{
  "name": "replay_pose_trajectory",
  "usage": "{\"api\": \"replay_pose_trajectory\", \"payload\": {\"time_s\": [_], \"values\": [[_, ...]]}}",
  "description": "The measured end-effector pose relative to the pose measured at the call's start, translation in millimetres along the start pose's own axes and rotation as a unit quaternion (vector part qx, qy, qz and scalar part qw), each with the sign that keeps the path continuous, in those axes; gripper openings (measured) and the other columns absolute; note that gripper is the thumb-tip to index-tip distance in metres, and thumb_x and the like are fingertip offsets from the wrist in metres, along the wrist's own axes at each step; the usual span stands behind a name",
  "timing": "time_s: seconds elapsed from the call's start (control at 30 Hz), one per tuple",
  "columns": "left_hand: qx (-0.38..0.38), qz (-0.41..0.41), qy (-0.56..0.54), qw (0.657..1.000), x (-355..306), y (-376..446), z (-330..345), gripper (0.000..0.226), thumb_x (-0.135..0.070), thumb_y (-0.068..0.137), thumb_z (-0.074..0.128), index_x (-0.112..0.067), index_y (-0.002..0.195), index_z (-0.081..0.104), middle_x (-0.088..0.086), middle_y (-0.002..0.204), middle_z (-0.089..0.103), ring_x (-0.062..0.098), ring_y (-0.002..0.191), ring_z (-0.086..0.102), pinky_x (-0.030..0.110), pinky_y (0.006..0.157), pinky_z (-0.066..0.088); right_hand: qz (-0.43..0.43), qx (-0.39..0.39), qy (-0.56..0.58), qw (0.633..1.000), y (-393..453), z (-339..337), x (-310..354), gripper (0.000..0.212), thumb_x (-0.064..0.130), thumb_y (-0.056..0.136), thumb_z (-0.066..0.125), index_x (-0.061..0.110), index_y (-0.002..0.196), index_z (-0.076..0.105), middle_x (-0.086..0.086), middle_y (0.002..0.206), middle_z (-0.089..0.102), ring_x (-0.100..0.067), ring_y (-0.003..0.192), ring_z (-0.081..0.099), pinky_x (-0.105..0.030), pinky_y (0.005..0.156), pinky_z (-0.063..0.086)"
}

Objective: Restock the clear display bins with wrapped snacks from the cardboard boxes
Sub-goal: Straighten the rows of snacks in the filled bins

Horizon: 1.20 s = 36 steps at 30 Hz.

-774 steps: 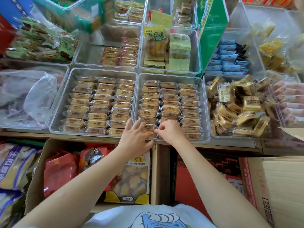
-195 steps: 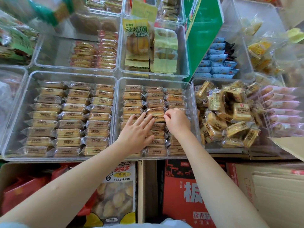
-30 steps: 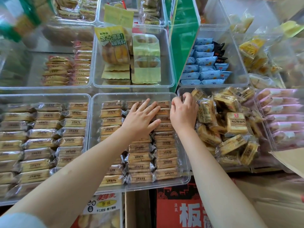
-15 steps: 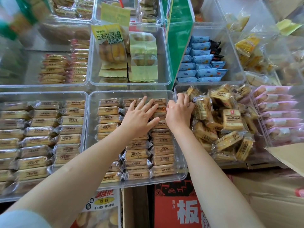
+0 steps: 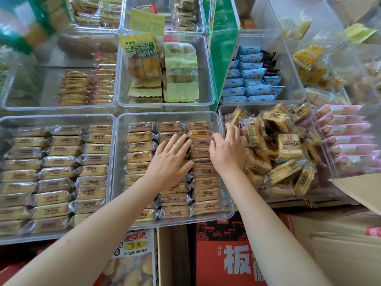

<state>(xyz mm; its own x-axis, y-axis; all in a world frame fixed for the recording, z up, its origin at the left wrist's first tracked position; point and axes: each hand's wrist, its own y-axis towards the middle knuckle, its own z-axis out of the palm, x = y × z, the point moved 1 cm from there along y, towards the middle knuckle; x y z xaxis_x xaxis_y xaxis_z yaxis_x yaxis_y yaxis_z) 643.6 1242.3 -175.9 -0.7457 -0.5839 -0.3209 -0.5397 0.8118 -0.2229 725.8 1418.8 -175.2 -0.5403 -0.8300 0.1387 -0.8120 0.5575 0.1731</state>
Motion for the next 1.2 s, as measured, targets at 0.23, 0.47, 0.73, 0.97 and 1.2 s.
{"api": "replay_pose_trajectory", "payload": {"time_s": [0.23,0.47,0.73,0.97,1.2], "values": [[0.009,-0.019,0.028,0.999,-5.4,-3.8,6.2,0.069,-0.063,0.099,0.012,-0.032,0.160,0.016,0.000,0.170,0.001,0.023,0.156,-0.006,0.046,0.126,0.000,-0.004,0.024,-0.016,1.000,-0.4,1.4,1.5,0.010,0.017,0.088,0.071,0.011,0.095,0.070,-0.021,0.137,0.051,-0.039,0.132,0.042,-0.052,0.094,0.042],[-0.002,-0.027,0.026,0.999,-14.8,-2.8,-5.2,0.063,-0.058,0.103,0.026,-0.024,0.156,0.028,0.003,0.169,0.004,0.022,0.156,-0.004,0.045,0.124,0.005,-0.029,-0.027,0.016,0.999,-8.0,-2.5,1.1,0.016,0.018,0.086,0.073,0.011,0.100,0.070,-0.020,0.132,0.053,-0.038,0.126,0.047,-0.051,0.090,0.047],[0.043,0.030,0.104,0.993,-15.8,-14.1,3.1,0.069,-0.063,0.102,0.018,-0.027,0.161,0.011,-0.008,0.169,0.002,0.018,0.154,-0.012,0.047,0.125,-0.004,-0.020,-0.030,-0.017,0.999,-38.4,-5.3,-2.2,0.002,0.009,0.091,0.066,0.010,0.092,0.067,-0.022,0.130,0.053,-0.039,0.128,0.045,-0.051,0.091,0.045],[0.052,0.043,0.116,0.991,-24.0,-29.3,6.4,0.074,-0.062,0.103,0.013,-0.020,0.161,-0.001,-0.002,0.167,-0.013,0.019,0.152,-0.022,0.044,0.125,-0.010,-0.029,-0.017,0.029,0.999,-49.9,-8.9,-2.9,0.011,0.012,0.090,0.069,0.012,0.101,0.071,-0.021,0.130,0.052,-0.038,0.126,0.046,-0.053,0.097,0.044],[0.044,0.032,0.072,0.996,-26.8,-65.6,18.2,0.080,-0.066,0.094,0.002,-0.024,0.161,0.011,-0.005,0.169,0.004,0.018,0.154,-0.012,0.046,0.125,-0.005,-0.122,0.034,0.006,0.992,-84.1,-15.9,-4.6,0.020,0.026,0.092,0.067,0.026,0.111,0.073,-0.012,0.152,0.042,-0.037,0.145,0.029,-0.058,0.112,0.026]]}}
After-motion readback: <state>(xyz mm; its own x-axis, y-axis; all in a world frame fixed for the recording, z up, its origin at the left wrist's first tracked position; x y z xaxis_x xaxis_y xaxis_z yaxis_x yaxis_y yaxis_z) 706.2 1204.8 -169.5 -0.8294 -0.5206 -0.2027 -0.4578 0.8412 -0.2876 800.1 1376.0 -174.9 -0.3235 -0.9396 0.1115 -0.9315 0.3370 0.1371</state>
